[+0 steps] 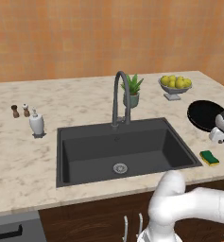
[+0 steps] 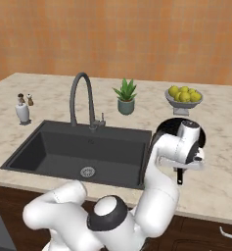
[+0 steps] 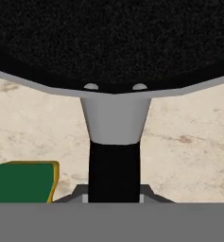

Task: Pick the pan and sponge and place them into the sink. Then turn on the water.

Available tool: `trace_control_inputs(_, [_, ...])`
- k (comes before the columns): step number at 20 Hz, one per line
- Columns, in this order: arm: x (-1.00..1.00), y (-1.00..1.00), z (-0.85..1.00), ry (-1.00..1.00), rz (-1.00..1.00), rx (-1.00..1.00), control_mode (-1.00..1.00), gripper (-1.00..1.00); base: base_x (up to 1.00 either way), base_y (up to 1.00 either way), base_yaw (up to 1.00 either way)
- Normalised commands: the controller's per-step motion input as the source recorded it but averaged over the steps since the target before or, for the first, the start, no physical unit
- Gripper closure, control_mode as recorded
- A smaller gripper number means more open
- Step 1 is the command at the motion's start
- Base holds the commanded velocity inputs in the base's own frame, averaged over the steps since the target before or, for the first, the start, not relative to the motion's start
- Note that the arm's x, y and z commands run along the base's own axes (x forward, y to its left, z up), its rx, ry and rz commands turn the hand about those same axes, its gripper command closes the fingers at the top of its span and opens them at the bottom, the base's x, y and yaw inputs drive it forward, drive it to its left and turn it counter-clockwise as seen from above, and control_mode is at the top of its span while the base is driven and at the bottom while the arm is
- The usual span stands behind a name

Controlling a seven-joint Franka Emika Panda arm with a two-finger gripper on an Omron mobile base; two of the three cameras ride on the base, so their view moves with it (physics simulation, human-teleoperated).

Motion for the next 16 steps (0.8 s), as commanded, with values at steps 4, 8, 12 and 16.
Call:
trace_control_inputs(4, [-0.1, 0.52, 0.77, -0.03, 0.22, -0.22, -1.0, 1.0, 0.0, 0.0, 0.0])
trace_control_inputs(8, [0.0, 0.49, 0.56, 0.17, 0.17, -0.26, -1.0, 1.0, 0.0, 0.0, 0.0])
trace_control_inputs(12, [0.13, 0.45, 0.55, 0.34, 0.19, -0.12, -1.0, 1.0, 0.0, 0.0, 0.0])
trace_control_inputs(16, [0.3, 0.58, 0.3, 0.33, 0.2, -0.1, -1.0, 1.0, 0.0, 0.0, 0.0])
